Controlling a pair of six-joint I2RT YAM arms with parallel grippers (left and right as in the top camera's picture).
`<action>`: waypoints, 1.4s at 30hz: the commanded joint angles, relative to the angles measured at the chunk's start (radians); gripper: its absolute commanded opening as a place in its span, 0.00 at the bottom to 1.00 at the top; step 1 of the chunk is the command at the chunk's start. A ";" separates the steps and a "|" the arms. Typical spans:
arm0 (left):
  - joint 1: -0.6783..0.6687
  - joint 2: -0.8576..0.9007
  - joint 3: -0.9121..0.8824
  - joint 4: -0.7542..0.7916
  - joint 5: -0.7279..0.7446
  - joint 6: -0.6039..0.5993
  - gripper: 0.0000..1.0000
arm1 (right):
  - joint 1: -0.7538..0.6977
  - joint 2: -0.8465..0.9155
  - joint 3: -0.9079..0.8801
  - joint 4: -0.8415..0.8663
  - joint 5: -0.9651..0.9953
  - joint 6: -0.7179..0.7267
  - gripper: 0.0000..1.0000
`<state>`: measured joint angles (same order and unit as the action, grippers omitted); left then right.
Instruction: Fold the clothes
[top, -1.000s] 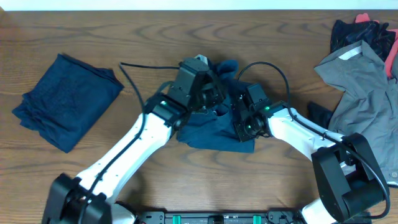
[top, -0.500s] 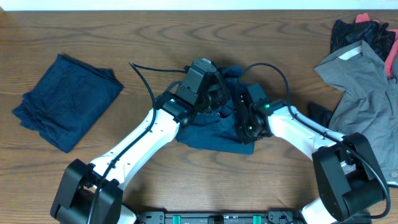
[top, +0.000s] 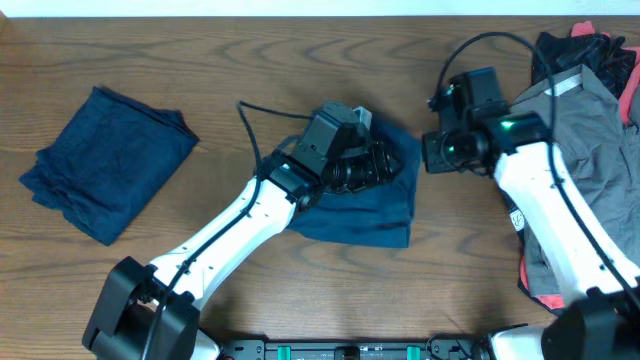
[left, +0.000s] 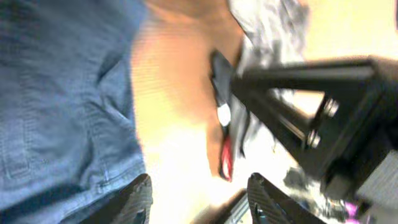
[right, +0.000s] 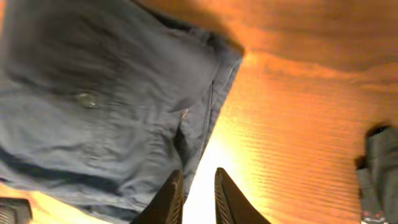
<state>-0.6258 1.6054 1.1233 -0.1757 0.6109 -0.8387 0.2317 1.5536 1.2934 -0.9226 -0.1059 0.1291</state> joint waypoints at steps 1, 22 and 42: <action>0.109 -0.051 0.030 0.002 0.151 0.158 0.52 | -0.006 -0.031 0.016 -0.005 -0.065 -0.020 0.18; 0.320 0.293 0.030 -0.116 -0.261 0.296 0.51 | 0.216 0.204 -0.266 0.127 -0.302 0.204 0.06; 0.271 0.304 0.028 -0.755 0.048 0.257 0.59 | -0.092 0.215 -0.183 0.416 0.005 0.191 0.16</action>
<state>-0.3420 1.9442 1.1557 -0.9241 0.6140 -0.5781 0.1818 1.7691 1.0206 -0.5076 -0.1284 0.3786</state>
